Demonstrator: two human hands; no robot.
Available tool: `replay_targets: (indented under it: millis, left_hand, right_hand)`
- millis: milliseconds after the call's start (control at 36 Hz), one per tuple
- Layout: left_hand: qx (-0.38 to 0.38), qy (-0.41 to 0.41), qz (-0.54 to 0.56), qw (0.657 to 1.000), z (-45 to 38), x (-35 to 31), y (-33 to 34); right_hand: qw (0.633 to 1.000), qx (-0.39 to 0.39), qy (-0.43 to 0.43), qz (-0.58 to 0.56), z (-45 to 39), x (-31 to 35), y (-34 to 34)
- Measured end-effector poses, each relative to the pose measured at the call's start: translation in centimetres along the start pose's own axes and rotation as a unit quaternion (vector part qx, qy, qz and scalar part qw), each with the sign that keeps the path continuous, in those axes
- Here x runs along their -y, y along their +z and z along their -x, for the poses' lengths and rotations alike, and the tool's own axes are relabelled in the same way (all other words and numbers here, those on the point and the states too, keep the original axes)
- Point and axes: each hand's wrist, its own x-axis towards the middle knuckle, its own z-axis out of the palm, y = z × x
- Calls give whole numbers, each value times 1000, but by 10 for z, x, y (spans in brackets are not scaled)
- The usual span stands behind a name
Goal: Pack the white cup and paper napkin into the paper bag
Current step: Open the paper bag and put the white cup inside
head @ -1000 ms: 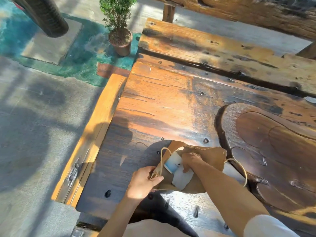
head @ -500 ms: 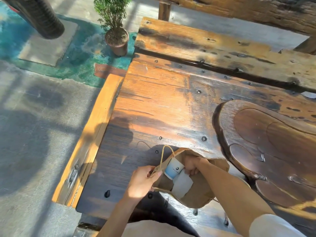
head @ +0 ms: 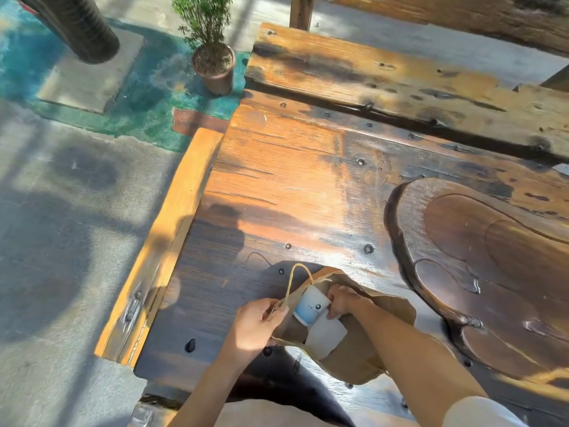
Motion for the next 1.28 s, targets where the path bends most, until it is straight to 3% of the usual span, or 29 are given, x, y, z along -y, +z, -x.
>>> replay_targets:
  millis: [500, 917, 1083, 1278]
  left_hand:
    - [12, 9, 34, 999, 9, -13, 16]
    - [38, 11, 17, 999, 11, -19, 24]
    - [36, 32, 11, 999, 17, -24, 22]
    - [32, 38, -18, 999, 20, -23, 23]
  right_hand:
    - [998, -43, 26, -48, 43, -14, -6]
    - [978, -171, -100, -73, 121, -25, -23]
    - [954, -228, -163, -106, 154, -27, -29]
    - [898, -321, -216, -208, 195, -32, -26]
